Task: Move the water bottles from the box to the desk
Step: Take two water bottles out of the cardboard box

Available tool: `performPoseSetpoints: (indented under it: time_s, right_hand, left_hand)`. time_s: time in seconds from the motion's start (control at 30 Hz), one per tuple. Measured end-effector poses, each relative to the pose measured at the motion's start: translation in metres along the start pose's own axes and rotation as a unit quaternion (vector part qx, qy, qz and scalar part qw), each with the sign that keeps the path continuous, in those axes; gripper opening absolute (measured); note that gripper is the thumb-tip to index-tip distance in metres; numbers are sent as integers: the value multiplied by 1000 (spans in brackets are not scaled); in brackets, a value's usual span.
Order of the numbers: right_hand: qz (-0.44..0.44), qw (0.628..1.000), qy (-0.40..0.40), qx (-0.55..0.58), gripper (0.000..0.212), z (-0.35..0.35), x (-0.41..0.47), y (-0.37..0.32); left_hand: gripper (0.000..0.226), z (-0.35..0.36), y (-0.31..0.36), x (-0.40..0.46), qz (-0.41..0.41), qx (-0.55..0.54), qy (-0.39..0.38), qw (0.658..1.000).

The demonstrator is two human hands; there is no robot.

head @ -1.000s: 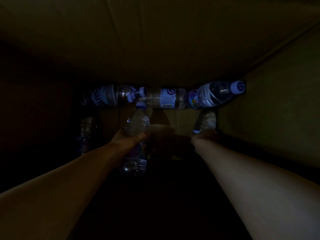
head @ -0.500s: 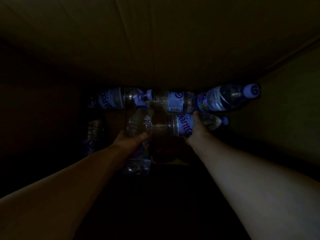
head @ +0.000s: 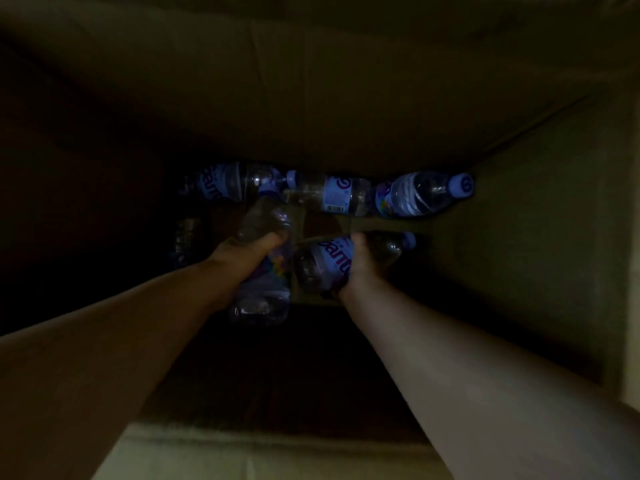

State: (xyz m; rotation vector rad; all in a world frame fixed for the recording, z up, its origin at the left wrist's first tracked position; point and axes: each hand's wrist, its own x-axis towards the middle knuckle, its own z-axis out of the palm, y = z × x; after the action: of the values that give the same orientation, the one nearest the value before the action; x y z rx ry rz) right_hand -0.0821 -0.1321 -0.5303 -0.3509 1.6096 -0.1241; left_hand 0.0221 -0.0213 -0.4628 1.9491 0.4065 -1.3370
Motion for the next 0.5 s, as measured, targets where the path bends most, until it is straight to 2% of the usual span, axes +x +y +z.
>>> performPoseSetpoints:
  time_s: [0.1, 0.17, 0.33, 0.43, 0.5]
  right_hand:
    - [-18, 999, 18, -40, 68, -1, -45, -18]
    - [-14, 999, 32, -28, 72, -3, -73, -30]
    - [-3, 997, 57, -55, 84, -7, -159, -50]
    - [-11, 993, 64, -99, 86, -12, -208, -53]
    - [-22, 990, 60, -128, 88, -14, -240, -53]
  left_hand:
    - [54, -16, 21, -31, -22, -20, -5, 1000]
    - [63, -27, 36, -54, -49, -37, -18, 998]
    - [72, -55, 58, -125, -71, -51, -48, 995]
    - [78, -70, 56, -164, -57, -65, -30, 996]
    - [69, -81, 52, -191, -42, -28, 8, 999]
